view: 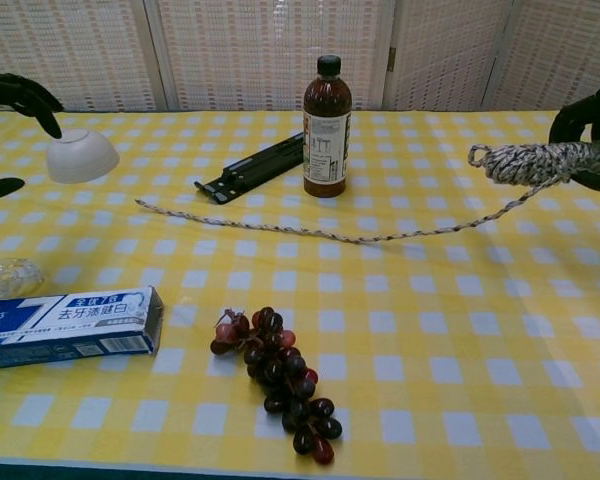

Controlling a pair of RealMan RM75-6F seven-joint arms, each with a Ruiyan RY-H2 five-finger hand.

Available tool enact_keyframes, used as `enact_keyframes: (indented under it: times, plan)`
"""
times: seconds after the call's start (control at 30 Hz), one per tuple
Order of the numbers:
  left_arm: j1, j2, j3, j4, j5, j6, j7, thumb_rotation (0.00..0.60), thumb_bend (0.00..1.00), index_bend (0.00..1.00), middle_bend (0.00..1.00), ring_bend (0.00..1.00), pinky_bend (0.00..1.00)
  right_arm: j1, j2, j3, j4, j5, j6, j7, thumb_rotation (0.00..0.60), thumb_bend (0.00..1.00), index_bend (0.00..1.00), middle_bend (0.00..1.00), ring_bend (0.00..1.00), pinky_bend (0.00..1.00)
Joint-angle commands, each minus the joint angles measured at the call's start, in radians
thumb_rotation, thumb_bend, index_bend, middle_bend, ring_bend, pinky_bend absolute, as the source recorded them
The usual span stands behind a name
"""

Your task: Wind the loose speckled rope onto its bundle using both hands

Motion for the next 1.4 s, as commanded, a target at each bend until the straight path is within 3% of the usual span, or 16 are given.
enact_keyframes:
  times: [0.03, 0.3, 0.73, 0.97, 1.13, 1.4]
  plan:
    - [-0.089, -0.078, -0.041, 0.074, -0.045, -0.089, 0.003, 0.600, 0.37, 0.38, 0.21, 0.24, 0.19, 0.001, 0.004, 0.014, -0.026, 0.036, 0.004, -0.041, 0.600, 0.68, 0.70, 0.63, 0.67, 0.56]
    - [-0.238, -0.230, -0.087, 0.277, -0.132, -0.214, 0.017, 0.600, 0.38, 0.40, 0.21, 0.24, 0.18, 0.012, 0.007, 0.036, -0.075, 0.119, 0.008, -0.142, 0.600, 0.68, 0.71, 0.63, 0.67, 0.56]
    - [-0.362, -0.422, -0.072, 0.582, -0.225, -0.321, 0.031, 0.600, 0.39, 0.45, 0.19, 0.15, 0.12, 0.036, -0.002, 0.037, -0.094, 0.172, -0.005, -0.202, 0.600, 0.68, 0.71, 0.63, 0.68, 0.56]
    - [-0.391, -0.482, -0.066, 0.680, -0.256, -0.347, 0.028, 0.600, 0.40, 0.46, 0.15, 0.10, 0.10, 0.042, -0.006, 0.036, -0.091, 0.179, -0.005, -0.203, 0.600, 0.68, 0.71, 0.63, 0.67, 0.56]
    - [-0.400, -0.528, -0.066, 0.744, -0.264, -0.334, -0.007, 0.600, 0.40, 0.44, 0.01, 0.00, 0.00, 0.043, -0.008, 0.031, -0.085, 0.184, -0.008, -0.199, 0.600, 0.69, 0.71, 0.63, 0.68, 0.56]
    - [-0.418, -0.569, -0.061, 0.818, -0.273, -0.343, -0.026, 0.600, 0.40, 0.47, 0.00, 0.00, 0.00, 0.045, -0.006, 0.028, -0.083, 0.184, -0.006, -0.193, 0.600, 0.69, 0.72, 0.64, 0.68, 0.56]
